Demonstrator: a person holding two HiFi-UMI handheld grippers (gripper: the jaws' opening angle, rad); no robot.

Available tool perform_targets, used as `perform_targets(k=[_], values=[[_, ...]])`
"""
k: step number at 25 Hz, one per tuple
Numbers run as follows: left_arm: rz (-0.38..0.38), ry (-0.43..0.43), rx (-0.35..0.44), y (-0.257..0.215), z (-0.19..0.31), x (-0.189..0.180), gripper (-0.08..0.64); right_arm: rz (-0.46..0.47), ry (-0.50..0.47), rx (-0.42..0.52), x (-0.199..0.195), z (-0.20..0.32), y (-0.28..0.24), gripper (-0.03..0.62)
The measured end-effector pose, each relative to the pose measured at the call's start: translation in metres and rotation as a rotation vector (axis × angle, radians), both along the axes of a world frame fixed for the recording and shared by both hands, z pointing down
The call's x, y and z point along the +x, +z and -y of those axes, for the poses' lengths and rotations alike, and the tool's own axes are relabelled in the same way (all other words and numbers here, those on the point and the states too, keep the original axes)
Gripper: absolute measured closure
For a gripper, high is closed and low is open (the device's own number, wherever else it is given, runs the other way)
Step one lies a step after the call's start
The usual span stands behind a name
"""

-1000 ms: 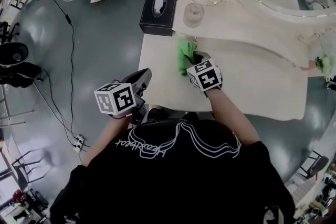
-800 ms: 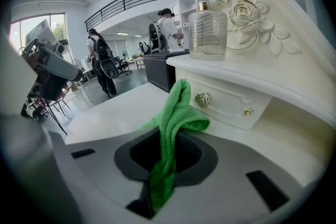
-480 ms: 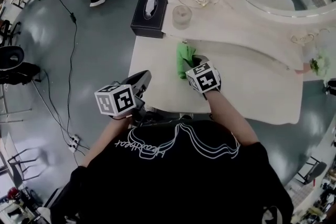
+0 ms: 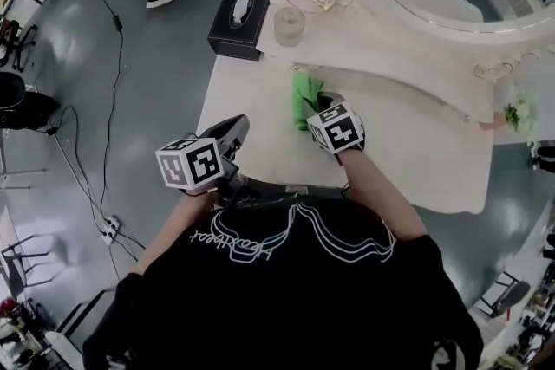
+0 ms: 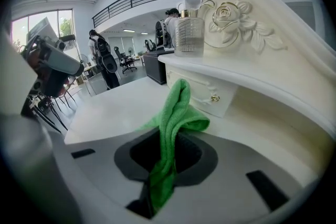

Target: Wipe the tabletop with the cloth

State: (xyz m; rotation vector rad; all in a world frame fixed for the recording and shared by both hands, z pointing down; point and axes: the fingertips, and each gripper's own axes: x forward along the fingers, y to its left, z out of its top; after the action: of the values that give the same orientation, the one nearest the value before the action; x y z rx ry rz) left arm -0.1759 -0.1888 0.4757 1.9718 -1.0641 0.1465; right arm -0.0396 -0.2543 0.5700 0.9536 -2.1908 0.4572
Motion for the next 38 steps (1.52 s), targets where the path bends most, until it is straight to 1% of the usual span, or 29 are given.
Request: perform_targets(k=[5, 10, 14, 17, 21, 28, 33, 38], values=[[-0.004, -0.029, 0.019, -0.004, -0.006, 0.01, 0.557, -0.018, -0.038, 0.005, 0.011, -0.002, 0.0, 0.537], [-0.006, -0.058, 0.037, -0.009, -0.014, 0.017, 0.555, -0.023, -0.052, 0.011, 0.021, -0.003, 0.0, 0.537], [-0.009, -0.075, 0.042, -0.007, -0.019, 0.023, 0.557, -0.027, -0.051, 0.022, 0.033, -0.003, -0.001, 0.537], [-0.015, -0.071, 0.034, -0.003, -0.025, 0.029, 0.557, -0.028, -0.034, 0.025, 0.044, -0.004, -0.001, 0.537], [-0.01, -0.046, 0.02, 0.001, -0.028, 0.037, 0.555, -0.023, 0.0, 0.028, 0.058, -0.004, -0.001, 0.537], [-0.019, 0.011, 0.006, 0.004, -0.022, 0.041, 0.555, -0.051, 0.038, 0.022, 0.07, -0.004, -0.001, 0.537], [-0.04, 0.072, -0.017, 0.006, -0.016, 0.045, 0.557, -0.087, 0.091, 0.013, 0.082, -0.006, -0.001, 0.537], [-0.037, 0.129, -0.052, 0.016, -0.006, 0.041, 0.557, -0.123, 0.144, 0.009, 0.089, -0.006, -0.002, 0.538]])
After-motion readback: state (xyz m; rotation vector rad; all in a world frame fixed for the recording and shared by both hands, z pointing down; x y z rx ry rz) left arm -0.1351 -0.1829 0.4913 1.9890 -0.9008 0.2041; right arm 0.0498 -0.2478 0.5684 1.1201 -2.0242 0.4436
